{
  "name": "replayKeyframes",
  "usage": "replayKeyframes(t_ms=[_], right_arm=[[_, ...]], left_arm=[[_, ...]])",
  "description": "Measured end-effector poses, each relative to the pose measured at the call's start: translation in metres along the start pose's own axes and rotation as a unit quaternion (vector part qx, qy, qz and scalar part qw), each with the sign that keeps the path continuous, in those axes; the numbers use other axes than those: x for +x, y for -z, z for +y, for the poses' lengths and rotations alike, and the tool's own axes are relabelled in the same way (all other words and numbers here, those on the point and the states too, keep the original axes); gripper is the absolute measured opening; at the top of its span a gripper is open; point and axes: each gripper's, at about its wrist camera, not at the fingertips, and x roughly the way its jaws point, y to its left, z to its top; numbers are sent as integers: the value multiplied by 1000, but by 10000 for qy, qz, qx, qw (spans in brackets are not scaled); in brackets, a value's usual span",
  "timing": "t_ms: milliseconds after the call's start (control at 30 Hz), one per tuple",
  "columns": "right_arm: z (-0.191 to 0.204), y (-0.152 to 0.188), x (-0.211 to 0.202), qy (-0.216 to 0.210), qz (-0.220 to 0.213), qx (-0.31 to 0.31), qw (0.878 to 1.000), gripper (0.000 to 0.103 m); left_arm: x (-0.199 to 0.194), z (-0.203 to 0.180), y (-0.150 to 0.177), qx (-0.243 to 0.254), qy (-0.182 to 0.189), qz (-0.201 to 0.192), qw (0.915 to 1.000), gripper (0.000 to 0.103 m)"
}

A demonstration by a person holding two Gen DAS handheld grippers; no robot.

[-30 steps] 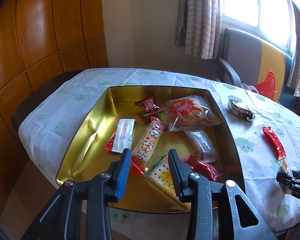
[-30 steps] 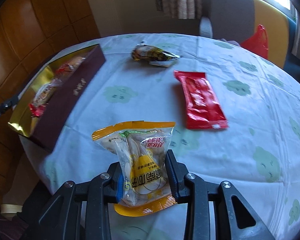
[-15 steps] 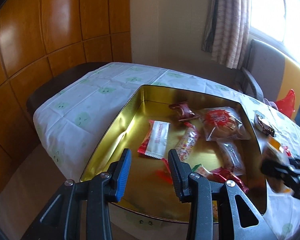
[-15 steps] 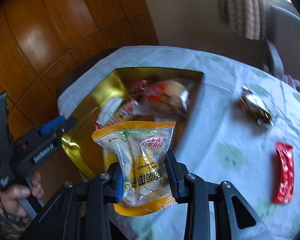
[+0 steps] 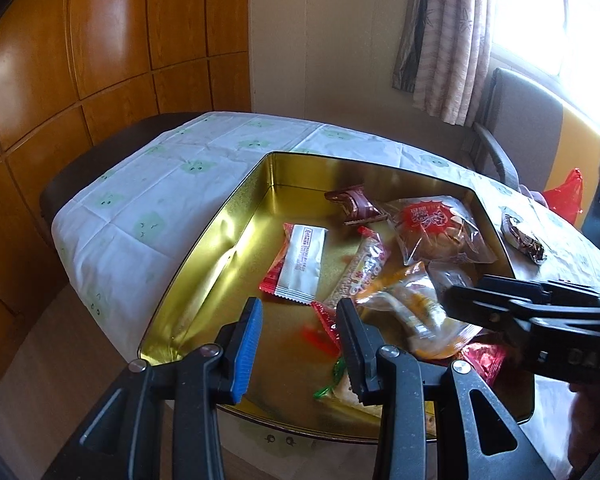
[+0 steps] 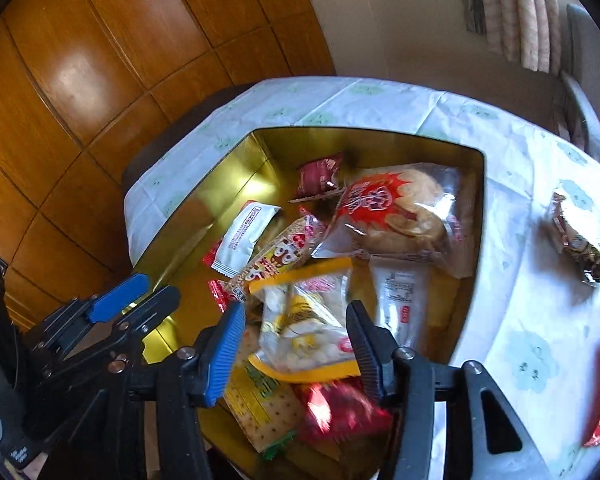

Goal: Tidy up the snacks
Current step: 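Lower the yellow-bagged snack into the gold tin and open the right tool, then move both tools back from the tin toward the remaining snacks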

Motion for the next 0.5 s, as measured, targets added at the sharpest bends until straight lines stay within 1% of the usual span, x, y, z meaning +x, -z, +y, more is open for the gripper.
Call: replayKeyframes(t_ms=[67, 167, 267, 500], right_arm=[[-1, 5, -11, 54, -122, -23, 9999, 54], [-4, 15, -29, 196, -307, -15, 9993, 54], [-10, 26, -46, 381, -468, 20, 9982, 54], [-35, 51, -83, 724, -764, 335, 9939, 54]], left_arm=[[-3, -2, 0, 26, 36, -43, 10000, 40], [-9, -7, -1, 70, 97, -104, 9999, 45], [-15, -12, -1, 160, 156, -169, 9996, 45], [-26, -27, -1, 378, 336, -256, 9984, 49]])
